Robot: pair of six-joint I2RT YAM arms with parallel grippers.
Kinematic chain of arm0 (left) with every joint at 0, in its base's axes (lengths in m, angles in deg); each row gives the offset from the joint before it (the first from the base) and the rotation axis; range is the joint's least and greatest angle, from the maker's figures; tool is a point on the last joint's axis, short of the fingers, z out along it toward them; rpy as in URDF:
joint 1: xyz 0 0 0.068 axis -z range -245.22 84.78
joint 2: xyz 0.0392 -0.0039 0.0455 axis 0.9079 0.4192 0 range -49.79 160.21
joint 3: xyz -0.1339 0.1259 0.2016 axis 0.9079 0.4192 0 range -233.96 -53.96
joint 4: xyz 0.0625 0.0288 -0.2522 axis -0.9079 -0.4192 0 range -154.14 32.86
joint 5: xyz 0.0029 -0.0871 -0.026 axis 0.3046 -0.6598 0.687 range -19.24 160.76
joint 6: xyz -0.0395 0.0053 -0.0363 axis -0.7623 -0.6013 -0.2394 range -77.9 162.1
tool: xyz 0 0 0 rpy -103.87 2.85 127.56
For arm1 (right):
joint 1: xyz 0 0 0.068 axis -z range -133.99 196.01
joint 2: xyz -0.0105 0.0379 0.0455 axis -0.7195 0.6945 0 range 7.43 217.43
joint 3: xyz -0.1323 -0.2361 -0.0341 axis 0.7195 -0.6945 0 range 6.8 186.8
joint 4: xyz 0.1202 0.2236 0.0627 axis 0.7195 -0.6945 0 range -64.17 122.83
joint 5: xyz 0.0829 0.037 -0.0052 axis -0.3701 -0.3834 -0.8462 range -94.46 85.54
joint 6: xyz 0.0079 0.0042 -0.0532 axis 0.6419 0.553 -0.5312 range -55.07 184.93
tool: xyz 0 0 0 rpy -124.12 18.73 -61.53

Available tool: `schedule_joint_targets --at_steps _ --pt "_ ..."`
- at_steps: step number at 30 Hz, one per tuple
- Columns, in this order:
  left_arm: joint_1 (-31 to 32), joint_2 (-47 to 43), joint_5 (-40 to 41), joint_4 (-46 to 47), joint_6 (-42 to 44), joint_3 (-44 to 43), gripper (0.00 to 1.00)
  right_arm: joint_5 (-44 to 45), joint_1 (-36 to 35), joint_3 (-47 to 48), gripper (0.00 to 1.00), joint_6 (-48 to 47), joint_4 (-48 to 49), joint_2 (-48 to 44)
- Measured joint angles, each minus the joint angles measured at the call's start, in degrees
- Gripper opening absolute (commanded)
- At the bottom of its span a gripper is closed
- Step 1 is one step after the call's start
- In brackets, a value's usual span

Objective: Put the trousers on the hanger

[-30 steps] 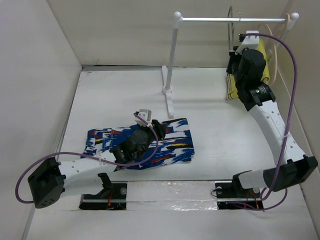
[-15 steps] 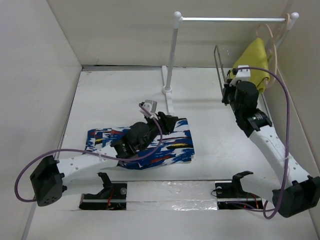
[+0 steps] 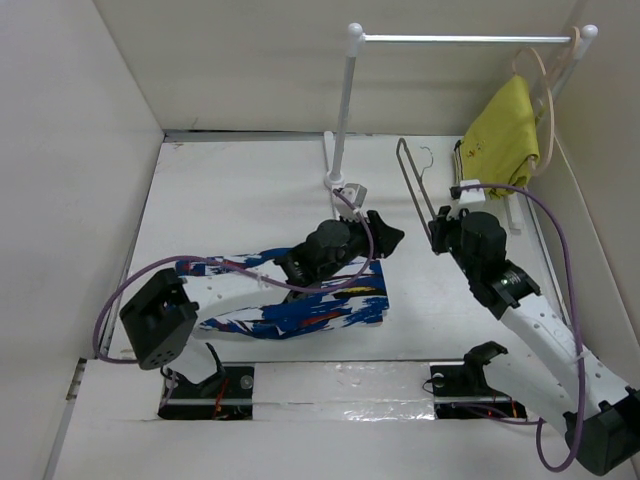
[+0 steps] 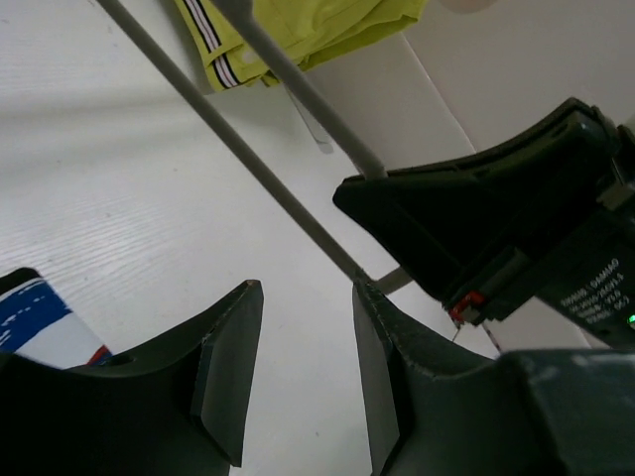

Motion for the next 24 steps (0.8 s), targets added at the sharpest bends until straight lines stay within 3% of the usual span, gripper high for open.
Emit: schedule_joint_targets --at_steps 10,24 --pt "-0.7 10.1 -1.7 5.4 -4.5 -5.9 0.41 -1.7 -2.1 -3.9 0.0 2.0 0.3 -2.2" --pt "-3.6 19.4 -3.0 6.0 -8.8 -15.3 0.42 -1.9 -4.4 -5.3 0.0 3.4 1.5 -3.1"
